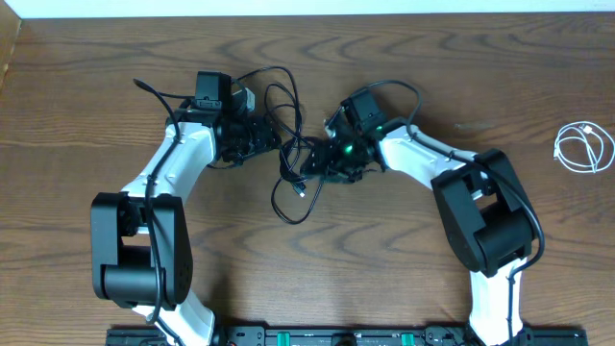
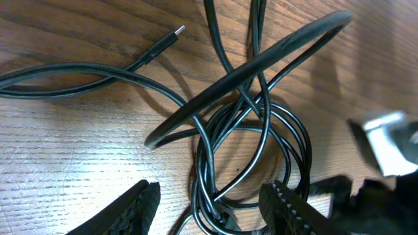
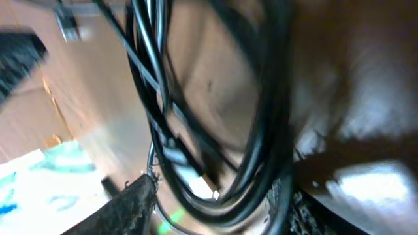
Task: Untangle cables
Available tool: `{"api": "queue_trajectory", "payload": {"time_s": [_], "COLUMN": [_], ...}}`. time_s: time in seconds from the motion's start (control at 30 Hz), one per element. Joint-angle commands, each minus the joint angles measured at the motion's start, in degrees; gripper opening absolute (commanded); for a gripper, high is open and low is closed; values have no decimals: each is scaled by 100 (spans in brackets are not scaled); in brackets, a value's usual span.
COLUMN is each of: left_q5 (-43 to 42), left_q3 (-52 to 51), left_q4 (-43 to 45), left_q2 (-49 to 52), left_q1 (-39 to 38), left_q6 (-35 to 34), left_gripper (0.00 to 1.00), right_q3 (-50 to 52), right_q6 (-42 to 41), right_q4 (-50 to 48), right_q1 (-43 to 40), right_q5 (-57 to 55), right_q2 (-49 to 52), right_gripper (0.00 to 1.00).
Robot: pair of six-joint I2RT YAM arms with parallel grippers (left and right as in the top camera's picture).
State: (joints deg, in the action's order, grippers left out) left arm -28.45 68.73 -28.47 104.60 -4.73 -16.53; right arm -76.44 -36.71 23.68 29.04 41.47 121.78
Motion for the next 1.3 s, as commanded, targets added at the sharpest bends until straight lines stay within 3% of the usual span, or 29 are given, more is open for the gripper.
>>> {"api": "queue_trajectory", "payload": {"time_s": [0.0, 0.1, 0.23, 0.3, 0.53, 0.87, 1.13, 1.17, 1.27], "left_q5": [-50, -50, -50, -50, -50, -50, -48, -48, -50], "left_q3": [-39, -39, -39, -39, -39, -39, -39, -39, -39], "left_q4": [2, 13, 15, 15, 22, 50, 55, 55, 52], "left_q2": [42, 42, 42, 42, 42, 42, 42, 42, 42], "left_q1": [-22, -22, -22, -22, -22, -22, -22, -22, -22], "left_q6": [-28, -28, -28, -28, -28, -31, -28, -28, -28], "left_gripper": [54, 54, 54, 54, 54, 54, 54, 54, 54], "right_q3": [59, 59, 59, 59, 57, -114, -1021, -1121, -1303], "right_q6": [-15, -9, -9, 57, 590, 743, 745, 745, 743], "right_q4": [166, 101, 52, 92, 573, 946, 931, 935, 962], "right_q1": [219, 304, 284, 243, -109, -994, -1025, -1005, -898], "right_q5": [-46, -81, -380, -402, -404, -437, -1038, -1034, -1027], "right_q2": [72, 72, 72, 72, 72, 72, 72, 72, 72], "right_gripper": [52, 49, 23, 16, 9, 13, 15, 17, 38]}}
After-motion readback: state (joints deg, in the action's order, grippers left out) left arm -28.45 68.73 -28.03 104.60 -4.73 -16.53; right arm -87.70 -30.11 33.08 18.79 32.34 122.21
